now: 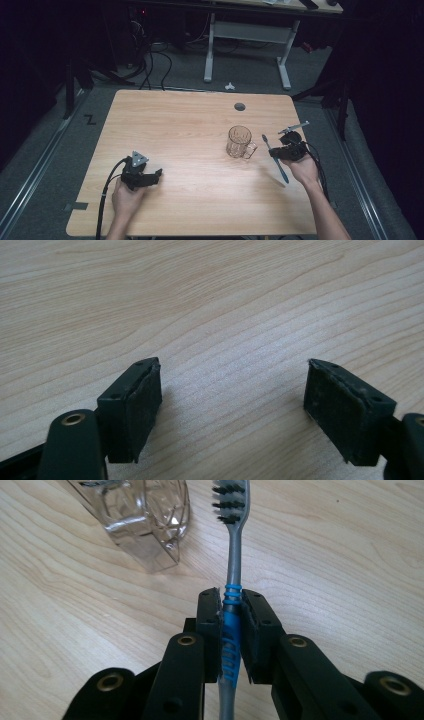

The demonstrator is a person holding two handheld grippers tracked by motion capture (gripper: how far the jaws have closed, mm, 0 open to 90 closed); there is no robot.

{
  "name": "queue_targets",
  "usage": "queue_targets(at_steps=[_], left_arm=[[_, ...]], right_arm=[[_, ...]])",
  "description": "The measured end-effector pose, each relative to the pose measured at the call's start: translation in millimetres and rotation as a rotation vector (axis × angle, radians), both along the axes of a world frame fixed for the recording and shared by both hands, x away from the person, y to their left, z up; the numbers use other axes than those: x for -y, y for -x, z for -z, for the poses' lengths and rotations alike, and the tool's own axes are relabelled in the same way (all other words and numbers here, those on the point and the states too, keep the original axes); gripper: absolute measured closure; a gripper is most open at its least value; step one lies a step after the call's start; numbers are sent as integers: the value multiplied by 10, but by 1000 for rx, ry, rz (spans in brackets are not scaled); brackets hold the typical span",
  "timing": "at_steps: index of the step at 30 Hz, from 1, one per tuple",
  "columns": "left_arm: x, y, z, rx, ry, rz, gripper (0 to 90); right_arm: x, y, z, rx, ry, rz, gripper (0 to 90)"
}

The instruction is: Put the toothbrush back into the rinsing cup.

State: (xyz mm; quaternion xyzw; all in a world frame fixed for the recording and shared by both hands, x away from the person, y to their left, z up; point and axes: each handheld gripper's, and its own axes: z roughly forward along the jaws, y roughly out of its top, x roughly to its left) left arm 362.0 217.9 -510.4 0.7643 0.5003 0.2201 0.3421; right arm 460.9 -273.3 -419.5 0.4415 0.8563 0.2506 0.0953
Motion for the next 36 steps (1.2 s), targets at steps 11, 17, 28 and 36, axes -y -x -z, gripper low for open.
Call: queue_targets(at_steps=[11, 17, 28, 36], left_arm=[[0, 0, 0, 0, 0, 0, 237], [1, 0, 0, 0, 1, 0, 236], [1, 0, 0, 0, 0, 0, 237], [1, 1, 0, -1, 0, 0, 237]], right_arm=[[-15, 102, -72, 63, -82, -9, 799], [4, 132, -91, 85, -123, -10, 799], [-13, 214, -175, 119, -174, -33, 800], [-74, 297, -246, 148, -207, -64, 800]])
